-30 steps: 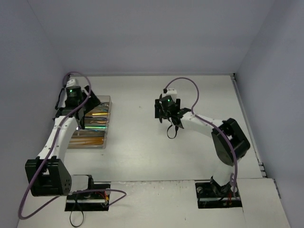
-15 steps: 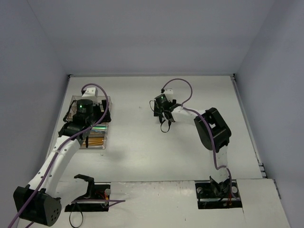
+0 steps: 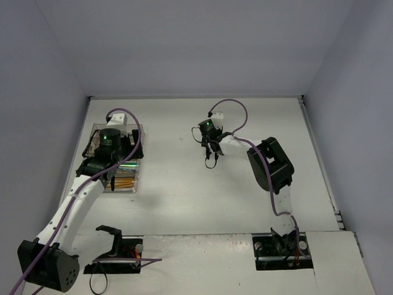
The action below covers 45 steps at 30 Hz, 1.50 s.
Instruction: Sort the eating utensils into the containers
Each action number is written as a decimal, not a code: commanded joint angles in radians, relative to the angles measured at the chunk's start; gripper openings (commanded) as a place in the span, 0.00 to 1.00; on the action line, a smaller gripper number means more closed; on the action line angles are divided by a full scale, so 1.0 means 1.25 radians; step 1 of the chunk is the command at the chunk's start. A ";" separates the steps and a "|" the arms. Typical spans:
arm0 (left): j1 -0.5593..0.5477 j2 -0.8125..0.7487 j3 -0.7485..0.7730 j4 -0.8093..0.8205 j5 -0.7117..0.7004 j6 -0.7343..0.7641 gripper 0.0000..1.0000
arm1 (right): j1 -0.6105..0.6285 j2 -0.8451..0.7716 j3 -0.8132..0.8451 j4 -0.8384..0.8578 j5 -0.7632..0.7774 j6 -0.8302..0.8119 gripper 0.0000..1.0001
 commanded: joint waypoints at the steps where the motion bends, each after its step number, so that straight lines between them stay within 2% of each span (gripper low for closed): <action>1: -0.001 0.001 0.024 0.027 0.005 0.005 0.76 | -0.005 0.027 0.021 -0.013 -0.006 0.009 0.28; 6: -0.001 0.000 0.024 0.028 0.014 0.005 0.76 | -0.005 0.043 0.023 -0.013 -0.032 -0.009 0.05; 8: -0.002 0.001 0.024 0.029 0.030 0.003 0.76 | -0.004 0.043 0.026 -0.012 -0.067 -0.028 0.00; 14: -0.001 0.021 0.032 0.043 0.140 -0.030 0.76 | 0.006 -0.035 -0.053 0.026 -0.181 -0.097 0.00; 21: -0.002 0.070 0.083 0.081 0.342 -0.131 0.76 | 0.056 -0.255 -0.207 0.120 -0.340 -0.260 0.00; 27: -0.024 0.120 0.078 0.193 0.469 -0.262 0.76 | 0.124 -0.393 -0.264 0.138 -0.413 -0.307 0.00; 35: -0.085 0.178 0.066 0.263 0.454 -0.329 0.76 | 0.166 -0.487 -0.298 0.195 -0.459 -0.267 0.00; 45: -0.109 0.206 0.045 0.323 0.426 -0.392 0.75 | 0.170 -0.518 -0.308 0.240 -0.477 -0.230 0.00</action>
